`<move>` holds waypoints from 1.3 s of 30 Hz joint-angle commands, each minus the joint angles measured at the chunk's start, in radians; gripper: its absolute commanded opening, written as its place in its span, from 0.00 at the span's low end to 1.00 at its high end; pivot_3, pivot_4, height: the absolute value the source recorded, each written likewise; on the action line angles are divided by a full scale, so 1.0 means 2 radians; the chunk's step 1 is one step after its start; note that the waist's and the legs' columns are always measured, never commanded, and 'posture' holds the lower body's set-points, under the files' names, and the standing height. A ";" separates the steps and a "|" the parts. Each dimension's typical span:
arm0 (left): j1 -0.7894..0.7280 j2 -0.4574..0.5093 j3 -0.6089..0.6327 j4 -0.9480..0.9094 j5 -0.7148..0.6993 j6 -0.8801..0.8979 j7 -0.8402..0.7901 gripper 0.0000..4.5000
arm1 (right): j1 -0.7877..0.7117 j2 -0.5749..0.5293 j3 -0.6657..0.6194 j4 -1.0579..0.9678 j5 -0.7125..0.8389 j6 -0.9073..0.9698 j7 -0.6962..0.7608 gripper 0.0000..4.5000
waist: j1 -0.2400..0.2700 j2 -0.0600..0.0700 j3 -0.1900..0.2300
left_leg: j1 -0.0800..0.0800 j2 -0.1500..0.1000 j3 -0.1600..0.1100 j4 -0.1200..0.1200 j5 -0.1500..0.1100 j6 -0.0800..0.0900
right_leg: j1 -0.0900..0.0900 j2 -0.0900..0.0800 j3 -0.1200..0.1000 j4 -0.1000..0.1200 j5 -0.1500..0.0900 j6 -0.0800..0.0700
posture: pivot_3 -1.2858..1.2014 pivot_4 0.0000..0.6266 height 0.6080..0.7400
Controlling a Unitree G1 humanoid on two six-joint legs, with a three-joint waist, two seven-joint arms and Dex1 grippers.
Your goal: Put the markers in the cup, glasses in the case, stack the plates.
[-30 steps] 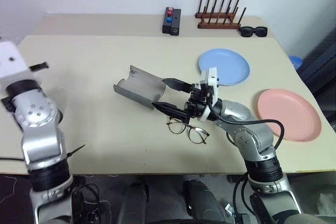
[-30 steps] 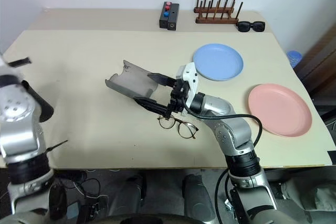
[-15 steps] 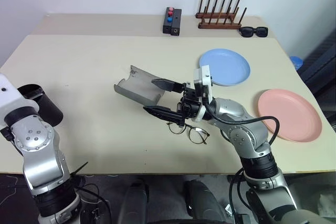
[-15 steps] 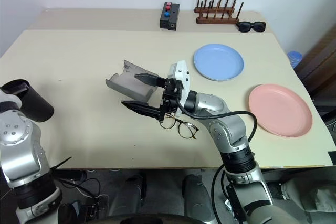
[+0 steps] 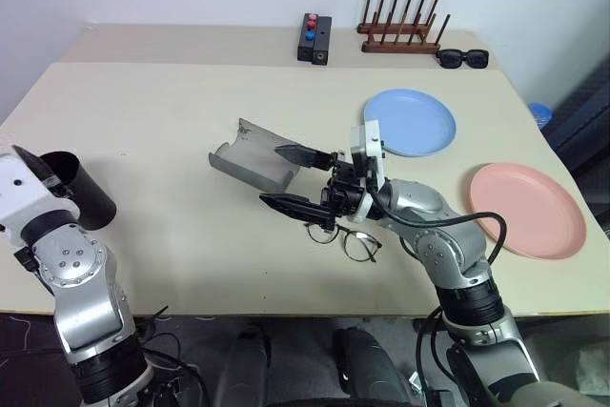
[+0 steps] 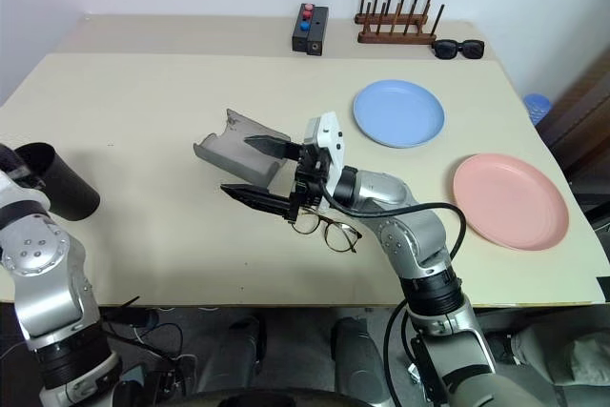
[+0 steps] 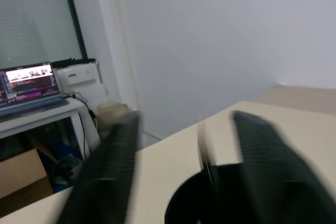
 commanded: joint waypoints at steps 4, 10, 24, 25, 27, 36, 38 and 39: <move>-0.005 -0.001 -0.002 -0.004 -0.001 -0.015 0.002 0.84 | -0.001 0.003 -0.001 -0.017 0.004 -0.011 0.002 1.00 | 0.000 0.000 0.000 | 0.000 0.000 0.000 0.000 0.000 0.000 | 0.000 0.000 0.000 0.000 0.000 0.000 | 0.52 0.24 1.00; -0.033 0.028 -0.059 -0.015 -0.027 -0.019 -0.078 0.84 | -0.004 0.000 -0.004 -0.010 -0.002 -0.015 0.002 1.00 | 0.001 0.000 0.000 | 0.000 0.000 0.000 0.000 0.000 0.000 | 0.000 0.000 0.000 0.000 0.000 0.000 | 0.52 0.24 1.00; -0.150 0.268 -0.242 0.124 -0.186 0.122 -0.531 0.99 | -0.020 -0.092 -0.009 0.028 -0.047 -0.027 0.060 1.00 | -0.013 0.001 0.001 | 0.000 0.000 0.000 -0.001 0.000 0.000 | -0.001 0.000 0.000 0.000 0.000 0.000 | 0.52 0.24 1.00; -0.161 0.283 -0.255 0.151 -0.182 0.109 -0.562 0.99 | -0.017 -0.106 -0.009 0.023 -0.047 -0.023 0.071 1.00 | -0.013 0.001 0.001 | 0.000 0.000 0.000 -0.001 0.000 0.000 | -0.001 0.000 0.000 0.000 0.000 0.000 | 0.52 0.24 1.00; -0.183 0.309 -0.287 0.199 -0.170 0.091 -0.622 0.99 | -0.006 -0.137 -0.003 0.014 -0.054 -0.019 0.093 1.00 | -0.013 0.001 0.001 | 0.000 0.000 0.000 -0.001 0.000 0.001 | -0.001 0.000 0.000 0.000 0.000 0.000 | 0.52 0.24 1.00; -0.270 0.322 -0.375 0.358 -0.112 -0.014 -0.767 0.99 | 0.048 -0.192 -0.020 -0.009 -0.075 -0.031 0.095 1.00 | -0.012 0.001 0.001 | -0.001 0.000 0.001 -0.001 -0.001 0.001 | -0.001 0.000 0.000 0.000 -0.001 -0.001 | 0.52 0.24 1.00; -0.298 0.309 -0.390 0.409 -0.088 -0.037 -0.767 0.99 | 0.062 -0.196 -0.028 -0.021 -0.073 -0.026 0.092 1.00 | -0.011 0.001 0.001 | -0.001 0.000 0.001 -0.001 -0.001 0.001 | -0.001 0.000 0.000 0.000 -0.001 -0.001 | 0.52 0.24 1.00; -0.307 0.305 -0.396 0.426 -0.080 -0.050 -0.775 0.99 | 0.068 -0.199 -0.031 -0.026 -0.073 -0.025 0.089 1.00 | -0.011 0.001 0.001 | -0.001 0.000 0.001 -0.001 -0.001 0.001 | -0.001 0.000 0.000 0.000 -0.001 -0.001 | 0.52 0.24 1.00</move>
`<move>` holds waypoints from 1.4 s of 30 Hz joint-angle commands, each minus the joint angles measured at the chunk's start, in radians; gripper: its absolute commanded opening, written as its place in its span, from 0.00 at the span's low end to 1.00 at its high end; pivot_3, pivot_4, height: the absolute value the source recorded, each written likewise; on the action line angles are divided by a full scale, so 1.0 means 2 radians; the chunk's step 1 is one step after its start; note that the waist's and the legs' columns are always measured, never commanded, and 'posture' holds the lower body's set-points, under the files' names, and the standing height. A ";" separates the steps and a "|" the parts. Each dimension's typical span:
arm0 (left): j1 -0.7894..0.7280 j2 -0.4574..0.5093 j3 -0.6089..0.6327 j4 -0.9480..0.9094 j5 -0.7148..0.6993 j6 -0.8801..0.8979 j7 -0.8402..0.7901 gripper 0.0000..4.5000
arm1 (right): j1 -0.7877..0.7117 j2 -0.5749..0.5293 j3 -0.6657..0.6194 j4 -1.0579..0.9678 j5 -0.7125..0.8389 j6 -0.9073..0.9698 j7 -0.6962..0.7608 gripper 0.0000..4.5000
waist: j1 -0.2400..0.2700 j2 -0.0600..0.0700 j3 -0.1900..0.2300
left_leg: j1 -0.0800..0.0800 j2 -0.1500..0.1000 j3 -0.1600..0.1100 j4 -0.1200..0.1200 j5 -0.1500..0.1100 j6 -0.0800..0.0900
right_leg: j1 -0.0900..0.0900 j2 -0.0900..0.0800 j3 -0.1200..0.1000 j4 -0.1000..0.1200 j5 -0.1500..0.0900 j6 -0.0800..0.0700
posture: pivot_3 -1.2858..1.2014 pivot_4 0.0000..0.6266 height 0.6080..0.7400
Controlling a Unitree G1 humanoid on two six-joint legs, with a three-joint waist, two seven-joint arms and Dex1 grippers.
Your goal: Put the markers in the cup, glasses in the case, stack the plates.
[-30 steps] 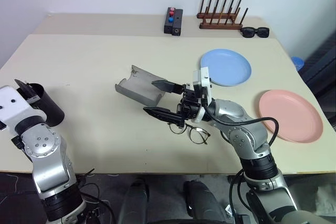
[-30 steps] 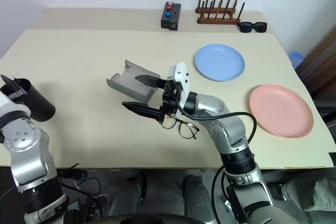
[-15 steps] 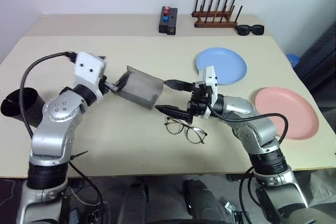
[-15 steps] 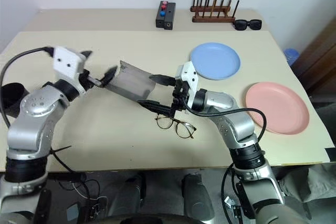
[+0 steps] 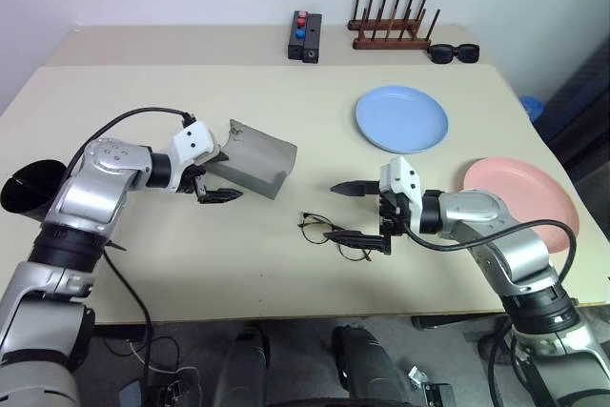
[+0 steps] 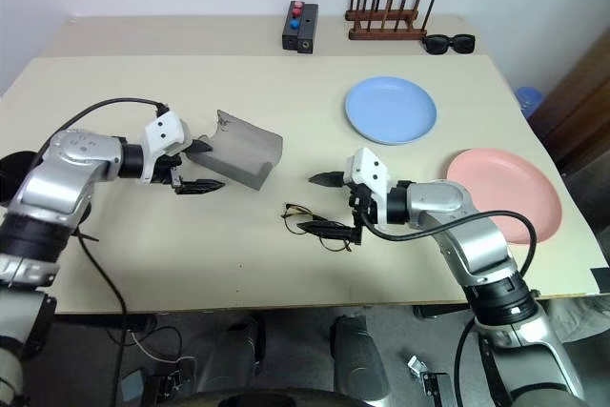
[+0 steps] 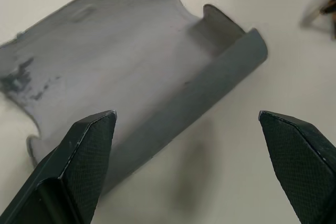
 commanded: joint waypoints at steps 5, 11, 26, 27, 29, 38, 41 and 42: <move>-0.051 -0.012 -0.028 0.097 0.052 -0.071 -0.050 0.99 | 0.021 -0.015 -0.029 -0.045 0.006 -0.002 -0.017 1.00 | -0.001 0.000 0.000 | 0.000 0.000 0.000 0.000 0.000 0.000 | 0.000 0.000 0.000 0.000 0.000 0.000 | 0.52 0.24 1.00; -0.064 -0.018 -0.027 0.127 0.062 -0.094 -0.074 0.48 | 0.023 -0.021 -0.037 -0.049 0.007 0.000 -0.022 1.00 | 0.000 0.000 0.000 | 0.000 0.000 0.000 0.000 0.000 0.000 | 0.000 0.000 0.000 0.000 0.000 0.000 | 0.52 0.24 1.00; 0.065 0.050 0.014 -0.106 -0.009 -0.033 -0.156 0.01 | 0.007 -0.021 -0.026 -0.041 0.007 0.004 -0.010 1.00 | -0.002 0.000 0.000 | 0.000 0.000 0.000 0.000 0.000 0.000 | 0.000 0.000 0.000 0.001 0.000 0.001 | 0.52 0.24 1.00; 0.075 0.057 0.016 -0.122 -0.013 -0.029 -0.158 0.01 | 0.006 -0.022 -0.024 -0.041 0.006 0.007 -0.010 1.00 | -0.001 0.000 0.000 | 0.000 0.000 0.000 0.000 0.000 0.000 | 0.000 0.000 0.000 0.001 0.000 0.001 | 0.52 0.24 1.00; 0.091 0.067 0.018 -0.149 -0.018 -0.017 -0.157 0.01 | 0.003 -0.022 -0.018 -0.042 0.007 0.018 -0.009 1.00 | 0.001 0.000 0.000 | 0.000 0.000 0.000 0.000 0.000 0.000 | 0.000 0.000 0.000 0.002 0.000 0.000 | 0.52 0.24 1.00; 0.083 0.036 0.006 -0.146 0.007 -0.017 -0.102 0.01 | -0.011 -0.027 0.015 -0.038 -0.023 0.047 -0.013 1.00 | 0.002 0.000 0.000 | 0.000 0.000 0.000 0.002 0.000 0.001 | 0.000 0.000 0.000 0.001 0.000 0.000 | 0.52 0.24 1.00; 0.066 0.021 0.000 -0.131 0.009 -0.010 -0.103 0.01 | -0.006 -0.031 0.015 -0.037 -0.030 0.044 -0.012 1.00 | 0.002 0.000 0.000 | 0.000 0.000 0.000 0.002 0.000 0.001 | 0.000 0.000 0.000 0.001 0.000 0.000 | 0.52 0.24 1.00; 0.061 0.019 -0.003 -0.125 0.011 -0.011 -0.105 0.01 | -0.004 -0.032 0.014 -0.036 -0.031 0.044 -0.012 1.00 | 0.002 0.000 0.000 | 0.000 0.000 0.000 0.002 0.000 0.001 | 0.000 0.000 0.000 0.001 0.000 0.000 | 0.52 0.24 1.00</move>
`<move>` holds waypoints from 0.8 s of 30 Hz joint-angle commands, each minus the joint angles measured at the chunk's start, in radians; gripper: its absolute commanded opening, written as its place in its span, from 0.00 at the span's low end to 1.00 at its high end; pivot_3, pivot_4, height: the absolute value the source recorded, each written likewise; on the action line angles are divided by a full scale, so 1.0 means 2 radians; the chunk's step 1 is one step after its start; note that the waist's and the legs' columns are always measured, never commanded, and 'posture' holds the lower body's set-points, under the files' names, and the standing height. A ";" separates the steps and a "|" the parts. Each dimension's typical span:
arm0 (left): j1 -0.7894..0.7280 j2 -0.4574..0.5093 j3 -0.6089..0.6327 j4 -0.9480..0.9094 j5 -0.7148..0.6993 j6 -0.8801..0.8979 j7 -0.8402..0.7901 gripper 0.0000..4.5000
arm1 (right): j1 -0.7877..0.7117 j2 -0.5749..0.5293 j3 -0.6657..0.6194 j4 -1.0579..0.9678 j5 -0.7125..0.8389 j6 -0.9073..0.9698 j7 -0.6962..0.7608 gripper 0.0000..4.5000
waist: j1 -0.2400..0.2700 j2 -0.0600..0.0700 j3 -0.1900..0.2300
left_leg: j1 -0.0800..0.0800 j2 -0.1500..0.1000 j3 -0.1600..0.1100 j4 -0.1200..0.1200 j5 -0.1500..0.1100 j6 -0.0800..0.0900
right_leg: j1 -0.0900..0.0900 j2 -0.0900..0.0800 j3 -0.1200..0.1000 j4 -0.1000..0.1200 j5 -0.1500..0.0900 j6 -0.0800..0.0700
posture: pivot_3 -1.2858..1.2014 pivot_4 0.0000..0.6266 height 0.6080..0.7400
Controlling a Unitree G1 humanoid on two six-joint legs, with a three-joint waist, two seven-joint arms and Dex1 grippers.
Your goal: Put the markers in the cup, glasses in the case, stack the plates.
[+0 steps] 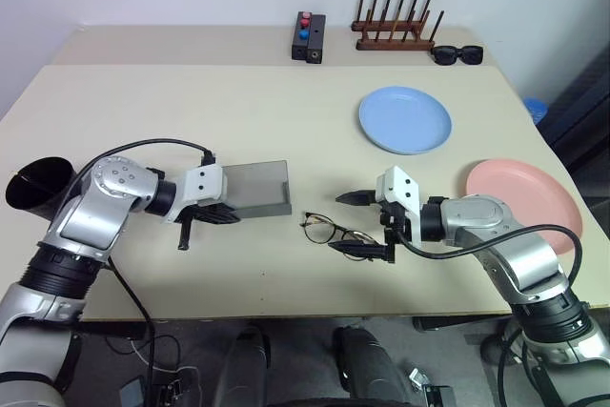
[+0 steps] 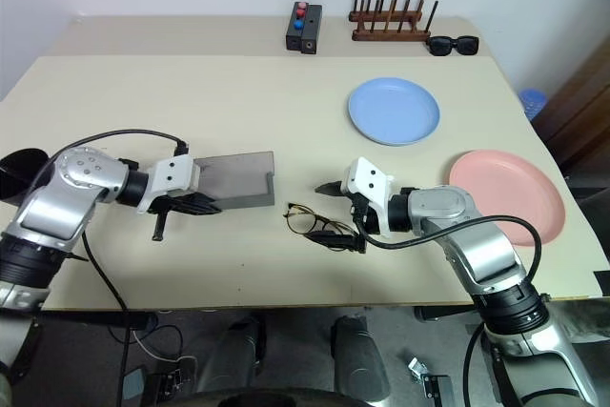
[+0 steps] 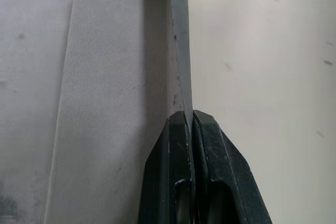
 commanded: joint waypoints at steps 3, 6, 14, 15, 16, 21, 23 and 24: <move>-0.036 -0.010 -0.009 0.024 0.002 0.004 -0.010 0.01 | 0.002 -0.017 -0.009 -0.004 -0.010 -0.006 0.000 1.00 | -0.001 0.000 0.000 | 0.000 0.000 0.000 0.000 0.000 0.000 | 0.000 0.000 0.000 0.000 0.000 0.000 | 0.52 0.24 1.00; -0.053 -0.019 -0.010 0.046 0.004 0.000 -0.010 0.18 | 0.007 -0.028 -0.008 -0.005 -0.021 -0.006 -0.003 1.00 | -0.002 0.000 0.000 | 0.000 0.000 0.000 0.000 0.000 0.000 | 0.000 0.000 0.000 0.000 0.000 0.000 | 0.52 0.24 1.00; -0.058 -0.029 0.019 0.051 -0.001 -0.031 0.025 0.49 | -0.013 -0.036 0.007 -0.036 -0.041 0.048 -0.034 1.00 | -0.003 0.000 0.000 | 0.000 0.000 0.000 0.000 0.000 0.000 | 0.000 0.000 0.000 0.000 0.000 0.000 | 0.52 0.24 1.00; -0.058 -0.030 0.029 0.046 -0.006 -0.027 0.038 0.49 | -0.016 -0.034 0.010 -0.043 -0.042 0.057 -0.040 1.00 | -0.003 0.000 0.000 | 0.000 0.000 0.000 0.000 0.000 0.000 | 0.000 0.000 0.000 0.000 0.000 0.000 | 0.52 0.24 1.00; -0.053 -0.029 0.043 0.034 -0.014 -0.021 0.051 0.49 | -0.017 -0.036 0.012 -0.054 -0.042 0.064 -0.043 1.00 | -0.003 0.000 0.000 | 0.000 0.000 0.000 0.000 0.000 0.000 | 0.000 0.000 0.000 0.000 0.000 0.000 | 0.52 0.24 1.00; 0.024 -0.016 0.109 -0.068 -0.051 0.016 0.094 0.49 | -0.022 -0.037 0.019 -0.089 -0.044 0.096 -0.061 1.00 | -0.005 0.000 0.000 | 0.000 0.000 0.000 0.000 0.000 0.000 | 0.000 0.000 0.000 0.000 0.000 0.001 | 0.52 0.24 1.00; 0.078 -0.008 0.133 -0.127 -0.065 0.031 0.107 0.49 | -0.027 -0.037 0.028 -0.097 -0.049 0.107 -0.070 1.00 | -0.005 0.000 0.000 | 0.001 0.000 0.000 0.000 0.000 0.001 | 0.000 0.000 0.000 0.001 0.000 0.001 | 0.52 0.24 1.00; 0.106 -0.006 0.144 -0.155 -0.071 0.036 0.113 0.49 | -0.030 -0.037 0.035 -0.098 -0.056 0.110 -0.076 1.00 | -0.004 0.000 0.000 | 0.001 0.000 0.000 0.000 0.000 0.001 | 0.000 0.000 0.000 0.001 0.000 0.001 | 0.52 0.24 1.00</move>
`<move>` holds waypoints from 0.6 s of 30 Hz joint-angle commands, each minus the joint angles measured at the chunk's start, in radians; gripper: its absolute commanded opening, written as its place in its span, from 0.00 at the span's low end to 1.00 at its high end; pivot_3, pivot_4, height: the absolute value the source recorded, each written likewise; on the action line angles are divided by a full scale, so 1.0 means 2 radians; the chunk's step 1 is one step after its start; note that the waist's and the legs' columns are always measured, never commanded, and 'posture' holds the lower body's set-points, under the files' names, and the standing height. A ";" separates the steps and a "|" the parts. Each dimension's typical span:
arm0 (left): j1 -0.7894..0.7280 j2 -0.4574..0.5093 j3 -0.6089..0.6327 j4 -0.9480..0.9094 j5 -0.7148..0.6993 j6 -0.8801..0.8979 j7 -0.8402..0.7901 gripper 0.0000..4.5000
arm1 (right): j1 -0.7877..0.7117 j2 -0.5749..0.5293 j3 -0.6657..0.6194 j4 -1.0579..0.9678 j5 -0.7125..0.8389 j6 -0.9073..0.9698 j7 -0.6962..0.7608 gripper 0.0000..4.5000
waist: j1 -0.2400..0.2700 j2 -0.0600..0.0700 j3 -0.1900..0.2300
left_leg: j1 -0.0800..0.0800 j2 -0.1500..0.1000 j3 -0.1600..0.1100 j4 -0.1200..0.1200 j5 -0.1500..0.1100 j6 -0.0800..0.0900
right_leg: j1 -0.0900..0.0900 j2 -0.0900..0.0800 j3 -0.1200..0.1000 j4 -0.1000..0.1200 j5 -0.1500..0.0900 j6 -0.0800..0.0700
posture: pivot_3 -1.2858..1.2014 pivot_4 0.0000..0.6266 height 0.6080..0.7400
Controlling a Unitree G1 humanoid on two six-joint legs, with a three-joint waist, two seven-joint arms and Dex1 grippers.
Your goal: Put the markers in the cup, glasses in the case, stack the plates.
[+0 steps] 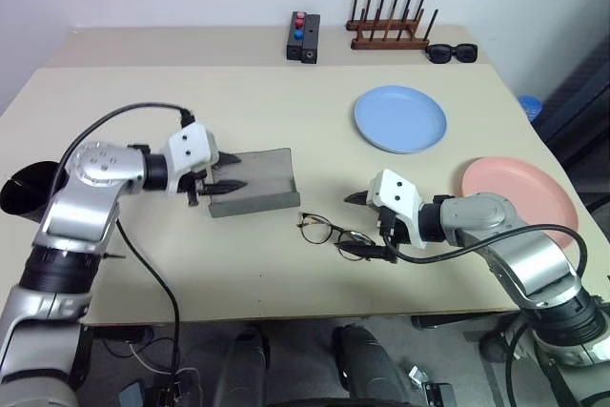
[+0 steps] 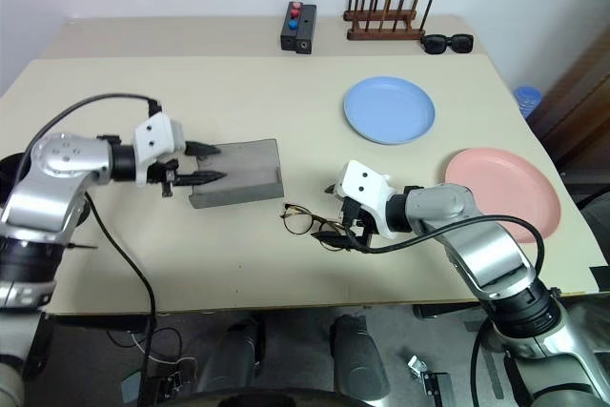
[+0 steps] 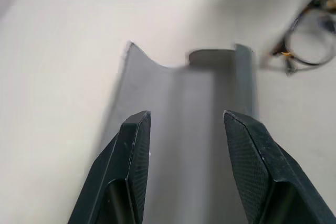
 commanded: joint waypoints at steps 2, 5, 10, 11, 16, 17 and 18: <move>0.094 0.008 0.053 -0.132 -0.042 0.044 0.033 0.49 | -0.019 0.002 0.023 -0.020 -0.026 0.017 -0.027 1.00 | 0.001 0.000 0.000 | 0.000 0.000 0.000 0.000 0.000 0.000 | 0.000 0.000 0.000 0.000 0.000 0.000 | 0.52 0.24 1.00; 0.158 0.004 0.071 -0.203 -0.059 0.076 0.062 0.49 | -0.031 0.003 0.041 -0.009 -0.047 0.023 -0.040 1.00 | 0.005 0.000 0.000 | 0.000 0.000 0.000 0.001 0.000 0.000 | 0.000 0.000 0.000 0.000 0.000 -0.001 | 0.52 0.24 1.00; 0.235 -0.009 0.087 -0.276 -0.074 0.096 0.102 0.49 | -0.047 0.007 0.047 0.002 -0.057 0.035 -0.050 1.00 | 0.003 0.000 0.000 | 0.000 0.000 0.001 0.001 0.000 0.000 | 0.000 -0.001 0.000 -0.001 0.000 -0.001 | 0.52 0.24 1.00; 0.248 -0.011 0.087 -0.287 -0.074 0.101 0.111 0.50 | -0.048 0.006 0.048 0.003 -0.058 0.037 -0.050 0.95 | 0.004 0.000 0.000 | 0.000 0.000 0.001 0.001 0.000 0.000 | 0.000 -0.001 0.000 -0.001 0.000 -0.001 | 0.52 0.24 1.00; 0.274 -0.019 0.085 -0.305 -0.071 0.107 0.147 0.50 | -0.049 0.001 0.059 0.001 -0.060 0.042 -0.042 0.49 | 0.003 0.000 0.000 | 0.000 0.000 0.001 0.001 0.000 0.000 | 0.000 -0.001 0.000 -0.001 0.000 -0.001 | 0.52 0.24 1.00; 0.272 -0.019 0.085 -0.305 -0.072 0.109 0.151 0.50 | -0.049 0.001 0.059 0.000 -0.060 0.043 -0.041 0.38 | 0.003 0.000 0.000 | 0.000 0.000 0.001 0.001 0.000 0.000 | 0.000 -0.001 0.000 -0.001 0.000 -0.001 | 0.52 0.24 1.00; 0.269 -0.019 0.084 -0.304 -0.074 0.111 0.155 0.50 | -0.049 0.000 0.061 0.000 -0.061 0.044 -0.040 0.25 | 0.003 0.000 0.000 | 0.000 0.000 0.001 0.001 0.000 0.000 | 0.000 -0.001 0.000 -0.001 0.000 -0.001 | 0.52 0.24 1.00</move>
